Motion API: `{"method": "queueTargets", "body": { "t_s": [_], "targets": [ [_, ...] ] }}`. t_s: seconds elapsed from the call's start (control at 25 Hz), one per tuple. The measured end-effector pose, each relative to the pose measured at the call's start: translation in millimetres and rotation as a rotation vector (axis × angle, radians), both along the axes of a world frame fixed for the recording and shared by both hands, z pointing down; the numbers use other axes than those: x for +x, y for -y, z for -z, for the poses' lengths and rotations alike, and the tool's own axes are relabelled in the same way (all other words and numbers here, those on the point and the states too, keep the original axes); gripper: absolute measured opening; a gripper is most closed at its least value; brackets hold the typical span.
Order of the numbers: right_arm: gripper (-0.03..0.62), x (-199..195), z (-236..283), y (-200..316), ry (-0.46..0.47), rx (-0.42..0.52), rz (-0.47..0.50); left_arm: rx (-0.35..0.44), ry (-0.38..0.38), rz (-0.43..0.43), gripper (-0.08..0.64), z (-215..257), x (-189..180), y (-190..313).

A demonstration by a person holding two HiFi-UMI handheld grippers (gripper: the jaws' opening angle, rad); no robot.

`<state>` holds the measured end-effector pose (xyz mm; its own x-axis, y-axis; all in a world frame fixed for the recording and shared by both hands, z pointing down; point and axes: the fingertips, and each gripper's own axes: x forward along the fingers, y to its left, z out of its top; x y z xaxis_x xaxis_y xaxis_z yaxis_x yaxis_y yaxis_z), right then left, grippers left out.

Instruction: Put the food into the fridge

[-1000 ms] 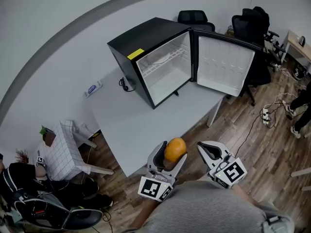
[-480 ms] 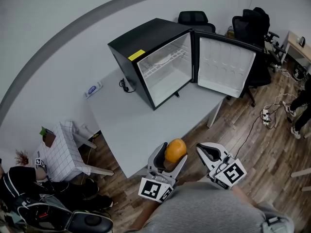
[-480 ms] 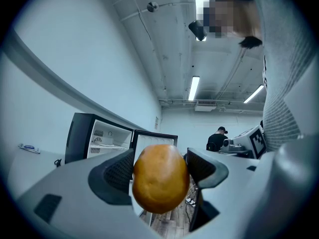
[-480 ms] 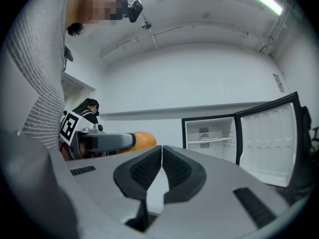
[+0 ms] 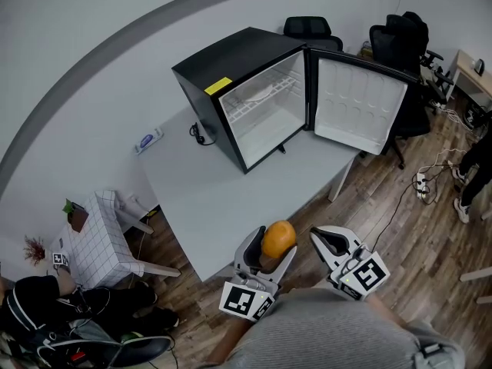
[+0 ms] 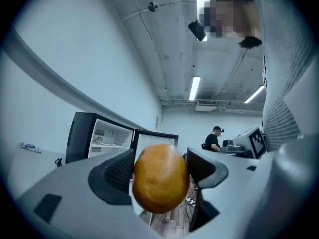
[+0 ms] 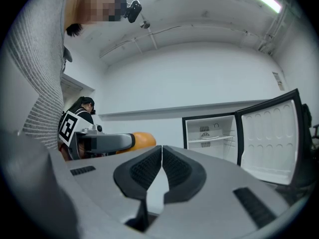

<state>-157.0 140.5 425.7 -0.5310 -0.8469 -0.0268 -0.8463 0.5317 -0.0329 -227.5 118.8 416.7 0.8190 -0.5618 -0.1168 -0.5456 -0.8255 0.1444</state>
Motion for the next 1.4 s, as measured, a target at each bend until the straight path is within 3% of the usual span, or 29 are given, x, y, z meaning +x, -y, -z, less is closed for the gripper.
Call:
{"method": "queueTargets", "body": {
  "t_s": [0.52,0.72,1.0,1.4],
  "targets": [
    [0.012,-2,-1,7,0.002,-0.010,-0.022,0.015,-0.024,-0.003,0.347,8,-4,3],
    [0.012,-2,-4,8,-0.003,-0.017,-0.022,-0.024,0.010,-0.008,0.347,-10,-5,9],
    [0.012,25,-11,25,0.015,-0.042,-0.060,-0.033,0.024,-0.013,0.347,-15,12,22],
    [0.012,73,-10,101,0.026,-0.025,0.008,-0.021,0.015,0.076,0.347,-12,55,84]
  ]
}}
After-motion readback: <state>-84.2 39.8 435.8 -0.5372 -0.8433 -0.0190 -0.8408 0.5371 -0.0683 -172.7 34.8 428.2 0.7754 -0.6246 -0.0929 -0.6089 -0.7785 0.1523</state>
